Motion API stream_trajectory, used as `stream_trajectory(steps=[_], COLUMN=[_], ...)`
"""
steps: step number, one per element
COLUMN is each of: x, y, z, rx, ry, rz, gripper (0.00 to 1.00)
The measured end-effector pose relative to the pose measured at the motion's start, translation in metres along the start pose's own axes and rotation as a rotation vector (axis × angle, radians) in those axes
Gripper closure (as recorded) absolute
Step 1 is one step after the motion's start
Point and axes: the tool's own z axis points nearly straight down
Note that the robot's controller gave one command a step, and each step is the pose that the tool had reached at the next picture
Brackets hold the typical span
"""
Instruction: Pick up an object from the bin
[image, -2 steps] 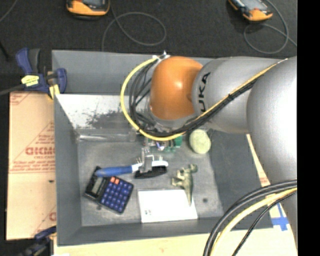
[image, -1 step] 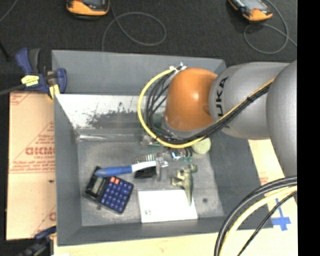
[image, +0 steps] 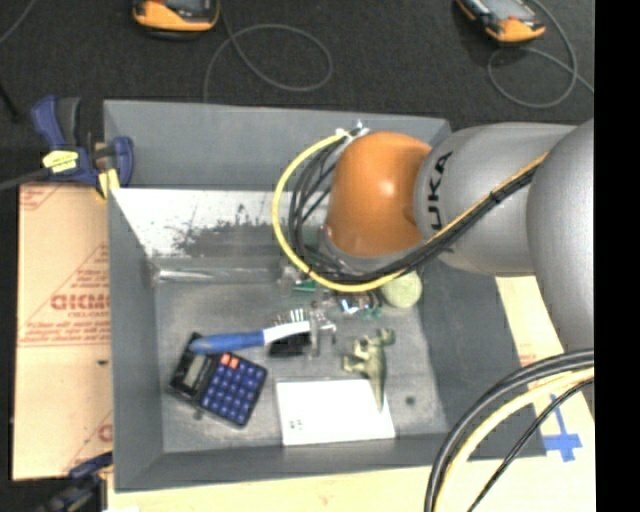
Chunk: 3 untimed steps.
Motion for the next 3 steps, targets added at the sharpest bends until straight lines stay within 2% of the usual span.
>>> stream_trajectory(steps=[1, 2, 3], x=[-0.0008, 0.0011, 0.0015], y=[0.0205, 0.0230, 0.0220], z=[0.0577, 0.0576, 0.0576], rx=[-0.002, -0.003, -0.003], ry=[0.001, 0.004, 0.005], rz=[-0.021, -0.019, -0.018], gripper=[0.00, 1.00, 1.00])
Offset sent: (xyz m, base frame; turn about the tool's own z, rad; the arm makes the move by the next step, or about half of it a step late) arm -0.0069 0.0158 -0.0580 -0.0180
